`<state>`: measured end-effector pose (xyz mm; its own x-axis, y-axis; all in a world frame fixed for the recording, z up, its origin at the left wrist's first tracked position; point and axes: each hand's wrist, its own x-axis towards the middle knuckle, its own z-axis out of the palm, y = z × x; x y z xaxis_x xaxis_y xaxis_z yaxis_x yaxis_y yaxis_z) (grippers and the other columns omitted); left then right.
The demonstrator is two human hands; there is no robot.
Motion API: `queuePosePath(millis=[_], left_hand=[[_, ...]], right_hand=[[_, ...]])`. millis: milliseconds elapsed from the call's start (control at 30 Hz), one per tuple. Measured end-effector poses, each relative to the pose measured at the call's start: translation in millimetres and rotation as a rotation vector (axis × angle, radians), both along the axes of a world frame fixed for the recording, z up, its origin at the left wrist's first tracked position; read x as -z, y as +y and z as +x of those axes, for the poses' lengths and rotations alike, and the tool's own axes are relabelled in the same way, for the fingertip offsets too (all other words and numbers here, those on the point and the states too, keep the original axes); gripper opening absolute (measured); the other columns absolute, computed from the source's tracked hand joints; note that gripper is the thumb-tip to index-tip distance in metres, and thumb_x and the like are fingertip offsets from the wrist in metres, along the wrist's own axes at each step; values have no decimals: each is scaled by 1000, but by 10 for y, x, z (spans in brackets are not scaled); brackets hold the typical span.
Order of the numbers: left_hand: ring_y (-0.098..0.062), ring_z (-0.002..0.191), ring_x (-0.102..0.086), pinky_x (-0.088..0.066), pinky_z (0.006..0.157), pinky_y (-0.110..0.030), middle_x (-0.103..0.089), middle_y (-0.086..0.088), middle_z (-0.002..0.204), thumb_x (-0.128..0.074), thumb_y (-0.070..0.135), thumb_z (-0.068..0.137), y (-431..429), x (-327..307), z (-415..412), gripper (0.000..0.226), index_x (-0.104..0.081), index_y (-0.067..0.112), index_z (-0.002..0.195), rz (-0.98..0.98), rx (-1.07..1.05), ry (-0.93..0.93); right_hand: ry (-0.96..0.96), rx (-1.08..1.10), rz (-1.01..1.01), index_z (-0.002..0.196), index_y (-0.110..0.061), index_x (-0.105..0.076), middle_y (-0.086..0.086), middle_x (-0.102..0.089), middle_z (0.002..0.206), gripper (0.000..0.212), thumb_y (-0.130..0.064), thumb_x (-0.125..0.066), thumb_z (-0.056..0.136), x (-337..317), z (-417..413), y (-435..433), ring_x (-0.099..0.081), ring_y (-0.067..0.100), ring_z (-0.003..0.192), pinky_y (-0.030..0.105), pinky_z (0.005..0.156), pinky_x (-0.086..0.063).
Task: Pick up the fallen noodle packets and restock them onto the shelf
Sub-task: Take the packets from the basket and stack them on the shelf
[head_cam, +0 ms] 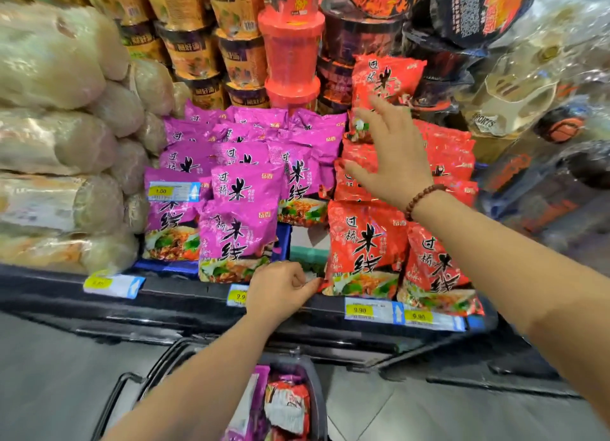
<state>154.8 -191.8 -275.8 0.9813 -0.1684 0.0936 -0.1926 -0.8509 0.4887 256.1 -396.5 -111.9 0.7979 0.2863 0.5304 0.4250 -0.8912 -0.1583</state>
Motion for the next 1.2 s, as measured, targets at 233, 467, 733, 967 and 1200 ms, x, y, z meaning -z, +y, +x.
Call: queuePosePath(millis=[233, 467, 733, 967, 1200], left_hand=[[-21, 109, -55, -41, 96, -29, -65, -6, 112, -58, 38, 84, 630, -7, -626, 40, -67, 10, 111, -223, 176, -124], [-31, 119, -57, -49, 98, -46, -60, -11, 131, -52, 51, 84, 1781, 625, -1599, 58, -63, 13, 126, 78, 163, 144], [-38, 103, -65, -55, 82, -44, -67, -17, 117, -49, 60, 70, 2552, 1712, -2333, 74, -67, 6, 117, 156, -76, 451], [-30, 135, -42, -34, 109, -33, -45, -13, 146, -40, 72, 65, 2717, 2829, -2612, 99, -50, 9, 140, 1, -367, 557], [-19, 144, -24, -22, 115, -31, -32, -4, 155, -74, 45, 80, 2676, 3852, -2389, 82, -37, 19, 148, -192, -551, 587]], right_hand=[[117, -165, 10, 129, -8, -55, 11, -54, 132, 62, -45, -55, 79, 575, -1399, 686, -49, 31, 121, 41, 101, -37], [575, -205, -101, 135, -10, -52, 12, -51, 140, 72, -55, -45, 79, 1710, -2293, 1294, -49, 32, 126, 47, 107, -38], [1099, -6, -98, 149, -22, -27, 1, -26, 156, 81, -54, -60, 83, 3164, -2647, 1798, -25, 22, 143, 35, 117, -18], [1314, 289, 219, 131, -7, -52, 11, -57, 125, 61, -23, -77, 78, 4490, -2779, 2140, -51, 30, 118, 27, 90, -36], [1514, 481, 603, 138, -17, -44, 3, -50, 141, 117, -81, -73, 45, 5896, -2933, 2268, -48, 24, 129, 44, 108, -40]])
